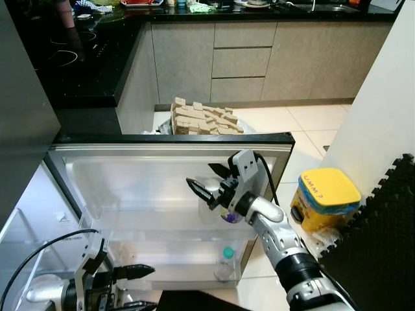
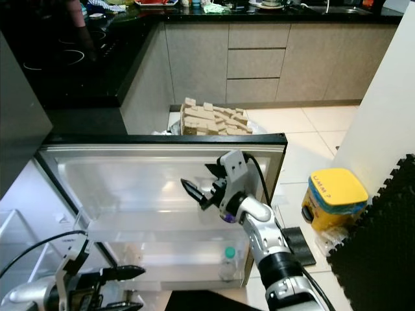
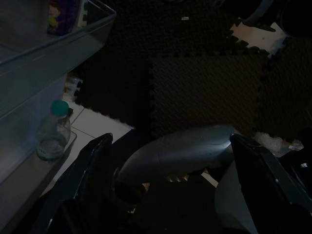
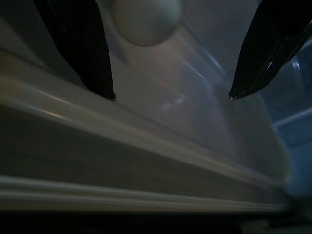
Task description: Restocking fridge
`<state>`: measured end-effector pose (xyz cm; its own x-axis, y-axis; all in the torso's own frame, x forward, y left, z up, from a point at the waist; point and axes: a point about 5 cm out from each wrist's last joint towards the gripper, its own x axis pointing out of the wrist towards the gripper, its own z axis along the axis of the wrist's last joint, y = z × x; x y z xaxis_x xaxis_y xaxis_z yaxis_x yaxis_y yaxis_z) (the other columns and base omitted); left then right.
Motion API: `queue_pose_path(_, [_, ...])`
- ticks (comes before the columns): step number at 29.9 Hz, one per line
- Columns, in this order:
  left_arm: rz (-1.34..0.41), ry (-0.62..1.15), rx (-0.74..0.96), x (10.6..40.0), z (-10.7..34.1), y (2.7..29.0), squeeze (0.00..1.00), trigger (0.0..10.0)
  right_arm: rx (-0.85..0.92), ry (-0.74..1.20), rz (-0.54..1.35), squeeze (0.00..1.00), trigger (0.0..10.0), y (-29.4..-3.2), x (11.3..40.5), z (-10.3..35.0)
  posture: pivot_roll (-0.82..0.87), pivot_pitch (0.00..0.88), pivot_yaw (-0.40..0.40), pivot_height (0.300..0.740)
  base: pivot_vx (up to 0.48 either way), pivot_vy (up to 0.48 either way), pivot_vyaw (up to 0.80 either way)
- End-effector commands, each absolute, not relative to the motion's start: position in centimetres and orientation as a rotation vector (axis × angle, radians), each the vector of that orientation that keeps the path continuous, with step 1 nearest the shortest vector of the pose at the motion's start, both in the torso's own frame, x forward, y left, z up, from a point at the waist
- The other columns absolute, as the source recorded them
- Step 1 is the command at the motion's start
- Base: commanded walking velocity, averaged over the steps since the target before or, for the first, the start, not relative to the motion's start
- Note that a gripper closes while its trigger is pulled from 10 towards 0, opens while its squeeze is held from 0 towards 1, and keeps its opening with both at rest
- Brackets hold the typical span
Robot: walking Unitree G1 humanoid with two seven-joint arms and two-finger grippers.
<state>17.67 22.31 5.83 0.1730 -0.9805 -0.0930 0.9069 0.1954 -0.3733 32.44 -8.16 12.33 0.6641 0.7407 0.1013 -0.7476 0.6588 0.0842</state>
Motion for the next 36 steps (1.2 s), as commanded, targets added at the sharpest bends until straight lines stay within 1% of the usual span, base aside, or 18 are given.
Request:
queue_pose_path(1, [-1.363, 0.367, -0.233, 17.7, 6.0, 22.7, 0.00, 10.0, 0.122, -0.132, 0.880, 0.00, 10.0, -8.1, 32.4, 14.0, 0.05, 0.000, -0.017, 0.740, 0.000, 0.000, 0.00])
queue_pose_path(6, [-1.367, 0.373, -0.236, 17.7, 6.0, 22.7, 0.00, 10.0, 0.096, -0.162, 0.959, 0.00, 10.0, -8.4, 31.9, 15.0, 0.04, 0.000, -0.016, 0.740, 0.000, 0.000, 0.00])
queue_pose_path(14, [-1.371, 0.372, -0.238, 17.7, 6.0, 22.7, 0.00, 10.0, 0.124, -0.182, 1.045, 0.00, 10.0, -8.6, 31.0, 15.9, 0.04, 0.000, -0.016, 0.740, 0.000, 0.000, 0.00])
queue_pose_path(15, [-1.373, 0.372, -0.238, 17.7, 6.0, 22.7, 0.00, 10.0, 0.149, -0.182, 1.100, 0.00, 10.0, -8.8, 30.3, 16.2, 0.04, 0.000, -0.016, 0.740, 0.000, 0.000, 0.00])
queue_pose_path(16, [-1.373, 0.372, -0.238, 17.7, 6.0, 22.7, 0.00, 10.0, 0.149, -0.182, 1.100, 0.00, 10.0, -8.8, 30.3, 16.2, 0.04, 0.000, -0.016, 0.740, 0.000, 0.000, 0.00])
queue_pose_path(17, [-1.374, 0.372, -0.239, 17.7, 6.0, 22.7, 0.00, 10.0, 0.191, -0.191, 1.153, 0.00, 10.0, -9.1, 29.5, 16.5, 0.04, 0.000, -0.016, 0.740, 0.000, 0.000, 0.00])
queue_pose_path(21, [-1.376, 0.372, -0.239, 17.7, 6.0, 22.7, 0.00, 10.0, 0.284, -0.211, 1.254, 0.00, 10.0, -9.8, 28.1, 17.4, 0.04, 0.000, -0.014, 0.740, 0.000, 0.000, 0.00])
queue_pose_path(23, [-1.376, 0.372, -0.239, 17.7, 6.0, 22.7, 0.00, 10.0, 0.284, -0.211, 1.254, 0.00, 10.0, -9.8, 28.1, 17.4, 0.04, 0.000, -0.014, 0.740, 0.000, 0.000, 0.00])
queue_pose_path(25, [-1.377, 0.373, -0.237, 17.7, 6.0, 22.7, 0.00, 10.0, 0.311, -0.211, 1.339, 0.00, 10.0, -10.3, 26.9, 17.6, 0.04, 0.000, -0.013, 0.740, 0.000, 0.000, 0.00])
queue_pose_path(27, [-1.381, 0.376, -0.237, 17.8, 6.0, 22.6, 0.00, 10.0, 0.315, -0.188, 1.410, 0.00, 10.0, -10.7, 25.9, 17.4, 0.04, 0.000, -0.013, 0.740, 0.000, 0.000, 0.00])
queue_pose_path(30, [-1.381, 0.375, -0.237, 17.8, 6.0, 22.6, 0.00, 10.0, 0.307, -0.155, 1.444, 0.00, 10.0, -10.9, 25.4, 16.9, 0.04, 0.000, -0.012, 0.740, 0.000, 0.000, 0.00])
queue_pose_path(32, [-1.387, 0.374, -0.239, 17.9, 6.0, 22.4, 0.00, 10.0, 0.287, -0.053, 1.489, 0.00, 10.0, -11.6, 24.4, 15.6, 0.04, 0.000, -0.012, 0.740, 0.000, 0.000, 0.00])
queue_pose_path(34, [-1.388, 0.374, -0.241, 17.8, 5.9, 22.3, 0.00, 10.0, 0.288, -0.015, 1.490, 0.00, 10.0, -11.9, 24.1, 15.1, 0.04, 0.000, -0.012, 0.740, 0.000, 0.000, 0.00])
queue_pose_path(36, [-1.391, 0.373, -0.243, 17.8, 5.9, 22.2, 0.00, 10.0, 0.254, 0.079, 1.478, 0.00, 10.0, -12.4, 23.7, 13.5, 0.04, 0.000, -0.013, 0.740, 0.000, 0.000, 0.00])
